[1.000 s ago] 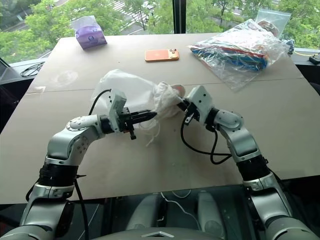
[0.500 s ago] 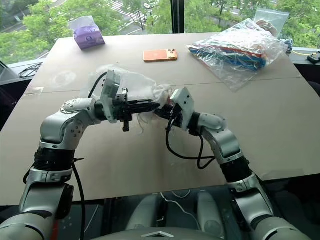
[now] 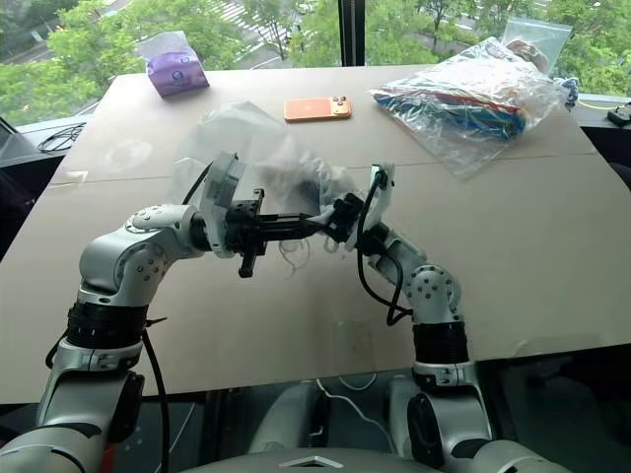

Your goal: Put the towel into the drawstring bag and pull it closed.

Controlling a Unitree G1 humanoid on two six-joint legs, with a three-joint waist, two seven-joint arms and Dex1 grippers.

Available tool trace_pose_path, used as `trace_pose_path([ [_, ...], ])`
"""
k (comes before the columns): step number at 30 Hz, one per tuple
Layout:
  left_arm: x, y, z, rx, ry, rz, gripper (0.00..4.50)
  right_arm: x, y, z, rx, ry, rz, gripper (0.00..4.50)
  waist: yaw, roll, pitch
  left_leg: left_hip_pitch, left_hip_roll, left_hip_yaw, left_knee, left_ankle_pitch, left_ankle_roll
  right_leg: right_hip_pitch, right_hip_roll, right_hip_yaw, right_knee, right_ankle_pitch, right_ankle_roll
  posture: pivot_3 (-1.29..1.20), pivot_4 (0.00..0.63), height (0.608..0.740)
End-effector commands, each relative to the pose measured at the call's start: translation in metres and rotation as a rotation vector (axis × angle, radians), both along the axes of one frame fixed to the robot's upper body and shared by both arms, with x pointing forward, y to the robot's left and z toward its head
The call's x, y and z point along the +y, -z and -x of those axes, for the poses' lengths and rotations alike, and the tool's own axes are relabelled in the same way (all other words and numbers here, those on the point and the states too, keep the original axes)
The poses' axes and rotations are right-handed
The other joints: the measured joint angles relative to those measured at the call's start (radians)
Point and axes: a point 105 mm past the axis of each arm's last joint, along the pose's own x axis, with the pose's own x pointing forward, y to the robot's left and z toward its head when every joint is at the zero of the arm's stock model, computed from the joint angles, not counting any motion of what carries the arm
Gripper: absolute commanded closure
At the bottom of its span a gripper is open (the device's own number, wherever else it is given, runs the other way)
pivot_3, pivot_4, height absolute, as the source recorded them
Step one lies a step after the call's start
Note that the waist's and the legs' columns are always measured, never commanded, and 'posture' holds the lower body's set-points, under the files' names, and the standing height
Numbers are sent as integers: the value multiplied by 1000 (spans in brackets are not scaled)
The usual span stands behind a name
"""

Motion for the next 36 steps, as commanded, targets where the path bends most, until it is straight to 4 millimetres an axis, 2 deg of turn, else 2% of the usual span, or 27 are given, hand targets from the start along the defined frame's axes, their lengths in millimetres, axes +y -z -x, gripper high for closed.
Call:
trace_pose_path([
  [1,-1,-6,0,-48,-16,19,4500,21,-5,3,121,-21,-78,4490,-1,0,0,0,0,0,0,0,0,0,0,0,0,0,0,0,150,740],
  [2,1,-6,-7,-62,-60,23,4500,20,-2,2,123,-3,-39,3911,-1,0,0,0,0,0,0,0,0,0,0,0,0,0,0,0,150,740],
  [3,3,-6,-14,-75,-102,25,4500,20,1,1,122,16,-7,3764,-1,0,0,0,0,0,0,0,0,0,0,0,0,0,0,0,150,740],
  [5,9,-5,-25,-99,-169,18,4500,17,3,3,99,28,38,3048,-1,0,0,0,0,1,0,0,0,0,0,0,0,0,0,0,150,740],
  [8,16,-5,-36,-124,-236,21,4500,6,16,5,5,70,211,1611,2,0,0,0,0,1,0,0,0,0,0,0,0,0,0,0,150,740],
  [10,21,-7,-42,-136,-273,29,4500,-4,20,13,-59,53,262,766,3,0,0,-1,-1,1,0,0,0,0,0,0,-1,0,0,0,150,740],
  [16,26,-8,-50,-152,-314,38,4500,-32,3,48,-335,-45,315,766,1,0,0,-1,-1,1,0,0,0,0,0,0,-1,0,0,0,150,740],
  [18,25,-8,-50,-149,-310,38,4500,-34,9,46,-400,-19,422,766,0,0,0,0,-1,1,0,0,0,0,0,0,-1,0,0,0,150,740],
  [21,21,-6,-49,-143,-297,37,4500,-27,33,42,-517,-11,654,766,0,0,0,0,-1,1,0,0,0,0,1,0,-1,0,0,0,150,740],
  [24,19,-6,-49,-140,-291,36,4500,-14,44,37,-563,3,714,766,-1,0,0,0,-1,1,0,0,0,0,1,0,-1,0,0,0,150,740],
  [27,17,-6,-49,-140,-284,35,4500,-8,49,16,-678,135,835,766,-1,0,0,0,-1,2,1,0,0,0,1,1,-1,0,0,0,150,740],
  [30,16,-6,-47,-143,-278,31,4500,-7,32,-1,-692,304,761,1562,2,-1,0,0,-1,1,1,0,0,0,1,1,-1,0,0,0,150,740],
  [35,16,-4,-45,-143,-267,21,4500,-7,18,-18,-704,436,715,4144,2,-1,0,0,-1,1,1,1,-1,0,1,1,-1,0,0,0,150,740],
  [36,16,-4,-45,-141,-265,22,4500,-5,19,-23,-697,444,721,4460,2,-1,0,0,-1,1,1,1,-1,0,1,1,-1,0,0,0,150,740],
])
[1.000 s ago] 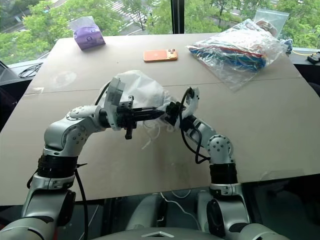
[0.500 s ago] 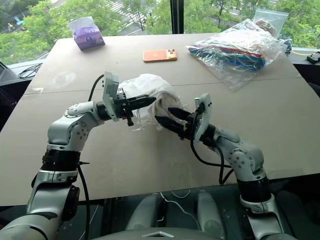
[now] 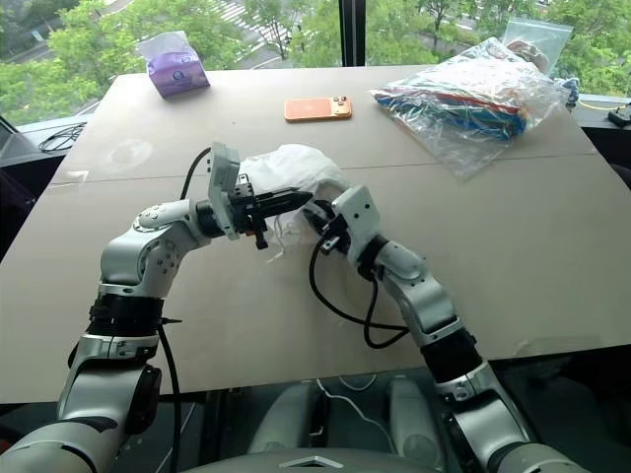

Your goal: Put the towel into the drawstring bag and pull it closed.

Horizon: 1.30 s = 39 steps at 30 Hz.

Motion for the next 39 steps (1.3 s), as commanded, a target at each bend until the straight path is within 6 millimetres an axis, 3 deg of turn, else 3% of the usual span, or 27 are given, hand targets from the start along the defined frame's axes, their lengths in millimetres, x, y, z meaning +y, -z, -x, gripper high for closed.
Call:
trace_pose_path([
  [1,-2,-10,4,-47,28,-7,4500,1,-10,-14,-51,50,-3,4460,0,0,0,0,0,0,0,0,0,0,0,0,0,0,0,0,150,740],
  [4,-3,-10,4,-44,36,-7,4500,12,4,-30,-25,69,81,4460,-3,0,0,1,0,0,0,0,0,0,0,0,1,0,0,0,150,740],
  [6,-4,-9,4,-42,37,-7,4500,18,2,-43,-30,106,87,4460,-7,0,0,1,0,0,-1,0,0,0,0,0,1,0,0,0,150,740],
  [10,-3,-7,3,-38,33,-8,4500,17,-40,-58,-106,197,-121,4460,-6,0,0,1,0,0,-1,2,-4,-1,1,0,1,0,0,0,150,740],
  [12,-2,-6,2,-39,25,-7,4500,21,-35,-47,-90,107,-129,4460,-3,0,0,0,0,0,-1,3,-5,-2,1,0,1,0,0,0,150,740],
  [14,-1,-7,0,-45,13,-4,4500,25,-15,-17,-40,-86,-69,4460,5,0,0,0,0,0,-1,3,-5,-1,0,0,0,0,0,0,150,740],
  [16,0,-7,-3,-50,-3,0,4500,15,-1,13,-16,-199,9,3688,6,0,0,-1,0,-1,-2,2,-3,0,-1,-1,-1,0,0,0,150,740],
  [18,0,-8,-4,-51,-9,6,4500,-2,3,29,-28,-194,67,3003,6,0,0,-2,-1,0,-1,0,0,0,-2,-1,-1,0,0,0,150,740],
  [20,1,-6,-6,-50,-15,7,4500,-24,-1,42,-15,-178,77,1884,6,0,0,-2,-1,-1,-1,0,0,-1,-2,-1,-2,0,0,0,150,740],
  [21,1,-6,-7,-52,-21,5,4500,-35,-3,48,-10,-174,83,1589,5,0,0,-2,-1,-1,-1,0,0,-1,-2,-1,-1,0,0,0,150,740],
  [22,1,-6,-8,-54,-27,6,4500,-47,-4,50,1,-155,96,1589,2,0,0,-1,-1,-1,-1,0,0,-1,-2,-1,0,0,0,0,150,740],
  [24,1,-6,-9,-56,-30,10,4500,-69,-3,44,3,-70,145,1589,0,0,0,3,-1,-1,0,0,0,2,1,-1,2,0,0,0,150,740],
  [27,-1,-6,-11,-59,-31,11,4500,-111,12,7,-13,167,287,1589,-1,0,0,4,0,-1,0,0,0,3,2,-1,2,0,0,0,150,740],
  [29,-2,-7,-12,-61,-30,11,4500,-123,19,-10,-6,229,327,1589,1,-1,0,4,-2,0,1,0,0,3,1,0,2,0,0,0,150,740],
  [35,-3,-9,-13,-69,-33,7,4500,-121,19,-59,56,291,225,1589,-6,0,0,2,-1,1,0,0,0,1,1,1,1,0,0,0,150,740],
  [39,-2,-10,-14,-68,-44,6,4500,-107,10,-74,110,226,86,1589,-3,0,0,1,0,1,0,0,0,0,1,1,1,0,0,0,150,740],
])
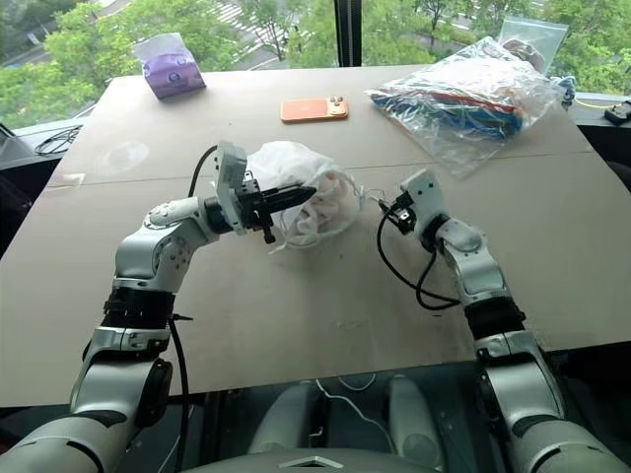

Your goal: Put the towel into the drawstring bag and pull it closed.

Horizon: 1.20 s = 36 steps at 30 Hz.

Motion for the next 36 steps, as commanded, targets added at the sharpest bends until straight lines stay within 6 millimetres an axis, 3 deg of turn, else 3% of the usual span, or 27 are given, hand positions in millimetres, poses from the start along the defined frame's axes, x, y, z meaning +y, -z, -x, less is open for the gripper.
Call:
trace_pose_path([
  [1,1,-13,0,-50,-7,-6,4500,2,-13,-9,-16,-34,-68,1589,2,0,0,0,0,0,0,0,0,0,-1,0,0,0,0,0,150,740],
  [4,2,-15,-1,-56,-14,-6,4500,-3,-8,-20,-24,19,-13,1589,5,0,0,-1,0,0,0,0,0,0,-2,0,-1,0,0,0,150,740],
  [10,7,-14,-4,-46,-39,-10,4500,-22,-25,-30,-142,173,-48,4436,0,0,0,-1,0,0,0,0,0,0,-2,-1,0,0,0,0,150,740],
  [14,12,-10,-11,-12,-95,-20,4500,-37,-44,-25,-250,276,-139,4436,0,0,0,-1,0,0,0,0,0,-1,-2,0,0,0,0,0,150,740],
  [19,14,-1,-20,5,-139,-60,4500,-52,-60,-1,-301,422,-407,4436,0,0,0,-1,0,-1,0,0,0,-1,-2,0,1,0,0,0,150,740],
  [23,14,-1,-29,-34,-183,-75,4500,-45,-57,21,-305,407,-363,4436,5,0,0,-1,0,0,0,0,0,-1,-2,0,1,0,0,0,150,740],
  [27,23,-11,-39,-58,-235,-37,3215,-37,-51,40,-259,386,-357,4500,6,0,0,-1,-1,-1,0,0,0,-1,-2,0,2,0,0,0,150,740],
  [29,29,-23,-41,-90,-264,4,2291,-29,-47,48,-247,363,-328,4500,2,0,0,-1,-1,-1,0,0,0,-1,-2,0,2,0,0,0,150,740],
  [32,37,-34,-25,-70,-202,93,856,-24,-45,53,-234,355,-310,4500,-2,0,0,0,0,0,0,0,0,-1,-1,0,2,0,0,0,150,740],
  [34,42,-27,-8,-25,-136,79,856,-23,-45,54,-227,357,-308,4500,-4,0,0,0,0,0,0,0,0,-1,-1,1,2,0,0,0,150,740],
  [36,50,-8,3,21,-128,-6,856,-23,-45,54,-224,359,-309,4500,-7,1,0,0,1,0,-1,0,0,-2,-1,1,2,0,0,0,150,740],
])
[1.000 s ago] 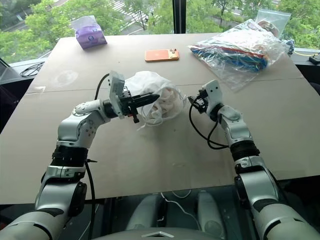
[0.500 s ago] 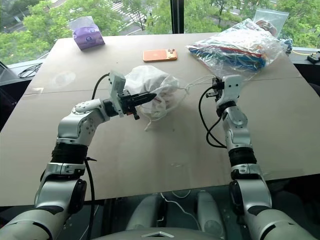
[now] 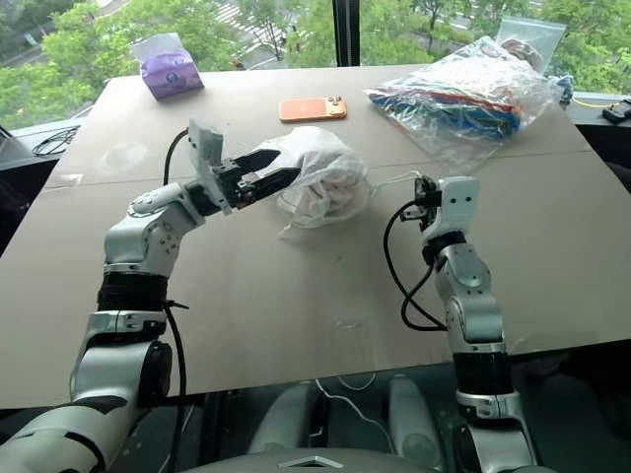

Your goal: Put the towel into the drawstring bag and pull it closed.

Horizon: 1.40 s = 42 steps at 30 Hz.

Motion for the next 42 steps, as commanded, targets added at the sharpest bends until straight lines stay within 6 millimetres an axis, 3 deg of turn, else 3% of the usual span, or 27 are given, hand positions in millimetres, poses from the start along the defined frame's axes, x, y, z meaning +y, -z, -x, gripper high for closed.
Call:
trace_pose_path([
  [1,12,15,20,43,38,-83,856,0,-16,4,-51,5,-4,4500,2,0,0,0,0,0,0,0,0,0,0,0,0,0,0,0,150,740],
  [7,19,52,21,100,-27,-187,856,2,-17,1,-51,-4,6,4500,23,0,0,-1,-1,-2,1,0,0,1,-1,-2,0,0,0,0,150,740],
  [18,-6,72,-5,106,-118,-116,856,0,-19,2,-62,7,15,4500,27,0,0,0,-3,-1,1,0,0,1,-1,-2,0,0,0,0,150,740],
  [19,-6,74,-6,105,-129,-114,1373,0,-20,2,-62,10,13,4500,27,0,0,0,-2,0,1,0,0,1,-1,-1,0,0,0,0,150,740],
  [20,-6,75,-7,103,-136,-116,1583,-1,-20,2,-62,11,13,4500,27,0,0,0,-2,-1,1,0,0,1,-1,-2,0,0,0,0,150,740],
  [26,0,78,-14,89,-217,-101,4461,-1,-18,4,-60,14,16,4500,29,0,0,0,-2,-1,1,0,0,1,-1,-2,0,0,0,0,150,740],
  [33,19,73,-23,41,-363,-97,4461,-5,-16,3,-60,44,22,4500,29,0,0,0,-2,-1,1,0,0,1,-1,-2,0,0,0,0,150,740],
  [38,50,52,-26,-60,-593,-83,4461,-44,-25,1,-114,262,53,4500,30,0,0,0,-1,-1,1,0,0,1,-1,-2,0,0,0,0,150,740],
  [42,93,13,-28,-255,-982,-36,4461,-73,-35,3,-172,433,55,4500,34,-1,0,0,-1,-2,1,0,0,1,-2,-2,0,0,0,0,150,740],
])
